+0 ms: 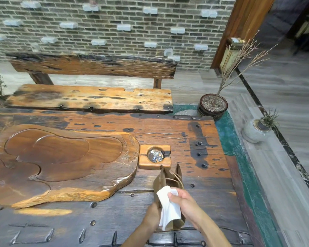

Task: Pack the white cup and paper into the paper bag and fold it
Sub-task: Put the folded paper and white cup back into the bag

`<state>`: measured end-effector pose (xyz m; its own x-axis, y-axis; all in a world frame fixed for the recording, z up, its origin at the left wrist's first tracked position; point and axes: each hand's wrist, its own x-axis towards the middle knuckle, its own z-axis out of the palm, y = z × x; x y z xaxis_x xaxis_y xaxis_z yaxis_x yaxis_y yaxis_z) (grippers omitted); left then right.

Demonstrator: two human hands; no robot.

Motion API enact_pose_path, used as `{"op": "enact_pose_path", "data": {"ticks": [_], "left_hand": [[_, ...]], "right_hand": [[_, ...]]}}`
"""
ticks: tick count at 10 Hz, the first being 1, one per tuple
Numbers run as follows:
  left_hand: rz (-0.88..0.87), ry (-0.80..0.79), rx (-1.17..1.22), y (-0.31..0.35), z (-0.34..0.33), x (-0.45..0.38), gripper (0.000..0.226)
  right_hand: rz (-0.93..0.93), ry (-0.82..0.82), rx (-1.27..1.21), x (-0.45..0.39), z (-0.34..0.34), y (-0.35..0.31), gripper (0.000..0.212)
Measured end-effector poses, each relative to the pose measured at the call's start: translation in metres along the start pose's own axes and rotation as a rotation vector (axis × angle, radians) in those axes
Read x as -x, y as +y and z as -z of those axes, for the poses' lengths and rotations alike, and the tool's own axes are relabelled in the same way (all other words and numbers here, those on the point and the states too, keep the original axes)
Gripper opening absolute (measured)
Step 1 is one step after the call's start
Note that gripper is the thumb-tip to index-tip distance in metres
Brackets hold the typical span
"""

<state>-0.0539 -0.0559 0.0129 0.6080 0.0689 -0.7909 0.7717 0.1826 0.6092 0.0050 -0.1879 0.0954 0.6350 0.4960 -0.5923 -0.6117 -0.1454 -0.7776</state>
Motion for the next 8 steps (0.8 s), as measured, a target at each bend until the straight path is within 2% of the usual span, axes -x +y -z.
{"op": "enact_pose_path", "data": {"ticks": [1,2,3,4,5,6,7,8], "left_hand": [[-0.002,0.026,-0.124,-0.01,0.003,-0.013,0.02],[0.043,0.017,-0.079,-0.014,0.005,-0.017,0.034],[0.063,0.011,0.016,0.013,-0.005,0.018,0.02],[0.085,0.019,0.045,0.012,-0.007,0.018,0.013],[0.055,0.06,-0.088,-0.004,-0.003,-0.002,0.027],[0.048,0.05,-0.127,-0.021,0.003,-0.024,0.041],[0.084,0.058,-0.097,0.006,0.004,0.01,0.025],[0.07,0.098,-0.164,0.019,0.003,0.029,0.017]], "right_hand": [[-0.071,-0.091,-0.037,0.003,0.015,-0.004,0.036],[-0.161,-0.074,0.126,0.003,0.024,-0.007,0.032],[-0.205,0.09,0.364,-0.006,0.032,-0.002,0.033],[-0.265,0.224,0.379,-0.016,0.034,-0.002,0.016],[-0.322,0.256,0.379,-0.029,0.029,-0.003,0.011],[-0.378,0.272,0.422,-0.061,0.024,0.011,0.037],[-0.389,0.273,0.474,-0.087,0.023,0.026,0.048],[-0.436,0.291,0.482,-0.095,0.024,0.03,0.049]]}}
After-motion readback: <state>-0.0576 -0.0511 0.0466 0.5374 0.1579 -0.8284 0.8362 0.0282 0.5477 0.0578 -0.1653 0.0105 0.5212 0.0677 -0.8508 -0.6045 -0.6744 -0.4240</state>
